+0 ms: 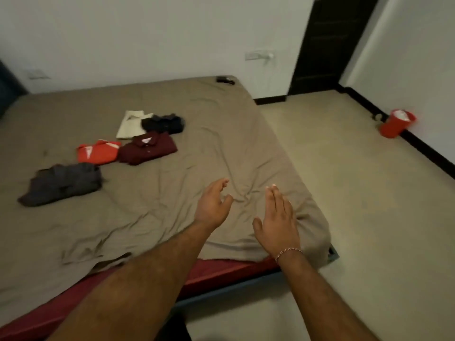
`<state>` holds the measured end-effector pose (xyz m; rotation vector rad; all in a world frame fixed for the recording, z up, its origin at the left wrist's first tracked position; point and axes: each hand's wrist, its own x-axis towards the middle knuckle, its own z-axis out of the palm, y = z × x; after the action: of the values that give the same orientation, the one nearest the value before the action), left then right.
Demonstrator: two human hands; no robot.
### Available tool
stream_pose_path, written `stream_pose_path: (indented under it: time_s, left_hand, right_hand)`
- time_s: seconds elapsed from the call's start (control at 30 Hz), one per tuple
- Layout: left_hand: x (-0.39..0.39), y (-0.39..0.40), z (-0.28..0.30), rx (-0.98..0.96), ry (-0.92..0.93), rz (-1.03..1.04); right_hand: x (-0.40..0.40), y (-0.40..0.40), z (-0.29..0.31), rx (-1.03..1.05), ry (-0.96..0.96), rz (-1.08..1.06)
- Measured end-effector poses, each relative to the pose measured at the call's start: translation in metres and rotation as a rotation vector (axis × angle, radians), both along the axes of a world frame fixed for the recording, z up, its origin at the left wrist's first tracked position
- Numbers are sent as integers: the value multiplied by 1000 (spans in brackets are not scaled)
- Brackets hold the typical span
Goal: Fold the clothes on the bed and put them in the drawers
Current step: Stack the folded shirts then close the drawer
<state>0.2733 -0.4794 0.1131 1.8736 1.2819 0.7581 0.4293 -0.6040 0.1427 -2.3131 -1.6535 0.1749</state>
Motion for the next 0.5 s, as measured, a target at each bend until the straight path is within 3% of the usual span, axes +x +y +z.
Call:
stream_pose_path:
  time_s: [0.23,0.5]
  left_hand:
    - [-159,51,3,-192,-238,419]
    - [-355,129,3,-251,-374,644]
  right_hand:
    - [-127,100,3,21,20,254]
    - [-333,215,-8,7,30,505]
